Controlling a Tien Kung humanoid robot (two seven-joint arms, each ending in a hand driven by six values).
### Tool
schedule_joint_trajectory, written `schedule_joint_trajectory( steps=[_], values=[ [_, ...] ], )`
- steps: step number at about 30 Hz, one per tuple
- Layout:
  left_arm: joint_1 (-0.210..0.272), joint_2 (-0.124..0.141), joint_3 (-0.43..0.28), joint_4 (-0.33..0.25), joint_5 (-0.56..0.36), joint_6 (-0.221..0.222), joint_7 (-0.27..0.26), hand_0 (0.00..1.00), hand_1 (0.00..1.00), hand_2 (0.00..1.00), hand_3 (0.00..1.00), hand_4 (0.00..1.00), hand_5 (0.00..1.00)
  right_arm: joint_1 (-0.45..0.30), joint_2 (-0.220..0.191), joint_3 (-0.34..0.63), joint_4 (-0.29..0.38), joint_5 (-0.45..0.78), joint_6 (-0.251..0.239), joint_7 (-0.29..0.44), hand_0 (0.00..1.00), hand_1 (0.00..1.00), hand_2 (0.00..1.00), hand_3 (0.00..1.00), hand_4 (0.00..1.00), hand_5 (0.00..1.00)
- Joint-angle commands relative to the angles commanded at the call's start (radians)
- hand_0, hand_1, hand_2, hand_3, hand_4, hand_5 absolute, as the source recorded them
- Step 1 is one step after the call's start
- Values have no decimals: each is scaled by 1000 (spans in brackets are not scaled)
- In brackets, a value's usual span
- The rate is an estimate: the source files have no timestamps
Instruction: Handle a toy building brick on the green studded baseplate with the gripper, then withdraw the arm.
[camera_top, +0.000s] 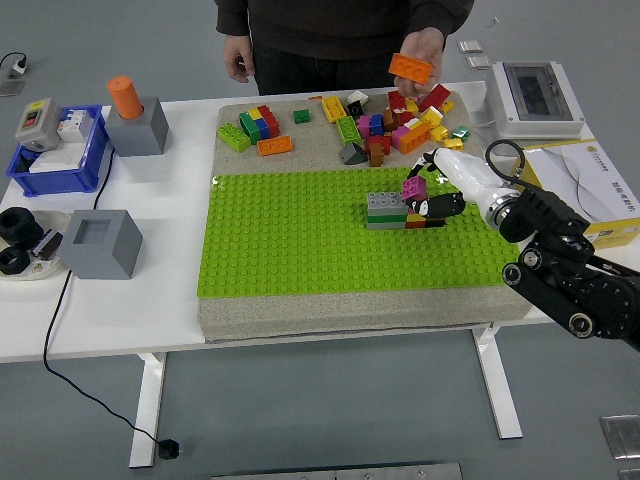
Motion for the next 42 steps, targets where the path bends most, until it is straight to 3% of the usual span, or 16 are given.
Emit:
schedule_joint_trajectory(
  steps=[18,31,42],
  values=[
    [5,-4,1,0,-4,1,2,788,804,755,433,998,878,-3,-36,-22,8,4,7,-5,781,766,795,548,701,174],
    [12,-6,2,0,-7,3,2,788,804,755,433,998,879,-4,-81,-30,65,-25,11,-12,782,765,795,547,704,175],
    [9,-3,0,0,1,1,1,788,804,755,434,998,882,-10,-106,-39,50,-26,17,-12,782,765,794,548,706,178]
  ],
)
